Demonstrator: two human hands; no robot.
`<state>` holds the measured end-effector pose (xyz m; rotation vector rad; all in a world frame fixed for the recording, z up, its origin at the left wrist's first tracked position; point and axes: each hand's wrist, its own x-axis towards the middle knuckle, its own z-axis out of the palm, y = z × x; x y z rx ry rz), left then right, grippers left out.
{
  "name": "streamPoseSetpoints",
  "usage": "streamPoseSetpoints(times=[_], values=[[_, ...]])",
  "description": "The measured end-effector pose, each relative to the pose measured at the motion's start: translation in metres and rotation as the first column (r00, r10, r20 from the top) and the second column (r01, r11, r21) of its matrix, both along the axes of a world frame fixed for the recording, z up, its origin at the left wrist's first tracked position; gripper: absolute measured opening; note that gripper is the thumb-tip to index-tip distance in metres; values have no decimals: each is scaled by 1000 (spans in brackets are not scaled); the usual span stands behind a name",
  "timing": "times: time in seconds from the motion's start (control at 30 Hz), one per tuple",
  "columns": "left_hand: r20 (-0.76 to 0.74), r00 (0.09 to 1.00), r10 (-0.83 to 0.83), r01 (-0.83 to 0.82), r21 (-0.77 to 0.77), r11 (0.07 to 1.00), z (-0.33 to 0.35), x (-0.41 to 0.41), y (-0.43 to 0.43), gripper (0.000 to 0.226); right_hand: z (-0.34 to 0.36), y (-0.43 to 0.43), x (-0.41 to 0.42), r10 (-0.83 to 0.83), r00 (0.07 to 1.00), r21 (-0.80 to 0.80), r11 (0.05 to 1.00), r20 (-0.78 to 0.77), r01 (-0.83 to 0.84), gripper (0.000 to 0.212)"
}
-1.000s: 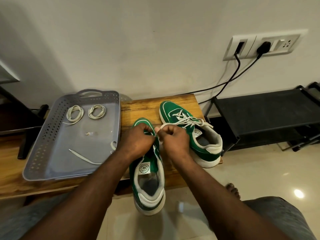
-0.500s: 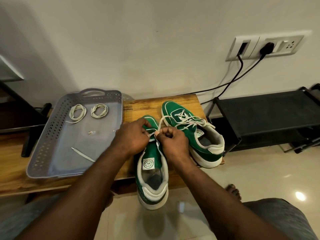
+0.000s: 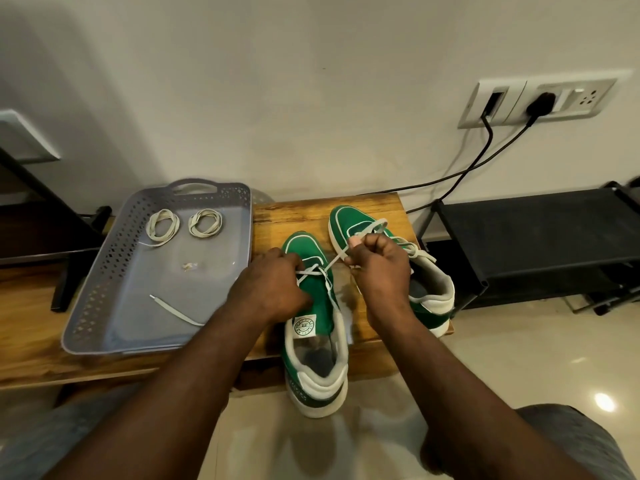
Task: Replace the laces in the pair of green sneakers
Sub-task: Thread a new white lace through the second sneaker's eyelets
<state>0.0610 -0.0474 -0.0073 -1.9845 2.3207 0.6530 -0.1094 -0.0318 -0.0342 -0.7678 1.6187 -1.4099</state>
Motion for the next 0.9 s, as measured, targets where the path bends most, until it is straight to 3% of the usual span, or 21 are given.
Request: streamPoseSetpoints(times=[0.17, 0.27, 0.37, 0.53, 0.67, 0.73, 0.9], values=[[-5, 1000, 11, -11, -1, 1000, -1, 0, -1, 69, -17, 9, 10, 174, 985, 67, 982, 6, -174, 24], [-5, 1000, 19, -19, 3, 1000, -1, -1, 0, 70, -22, 8, 19, 246, 961, 112, 966, -125, -233, 24], [1, 1000, 19, -19, -6, 1000, -1, -2, 0, 67, -22, 5, 20, 214, 958, 118, 974, -191, -194, 26], [1, 999, 41, -41, -29, 999, 1, -3, 0, 54, -25, 6, 20, 185, 979, 138, 975, -89, -172, 22], [-41, 995, 87, -88, -37, 995, 4, 0, -1, 45, -29, 6, 19, 213, 969, 145, 970, -125, -195, 24], [-71, 990, 120, -122, -19, 992, 6, 3, -3, 49, -28, 5, 19, 214, 967, 125, 972, -140, -197, 23], [-63, 998, -3, 3, -13, 1000, 3, -3, 3, 66, -15, 7, 21, 222, 970, 60, 974, -97, -217, 23]])
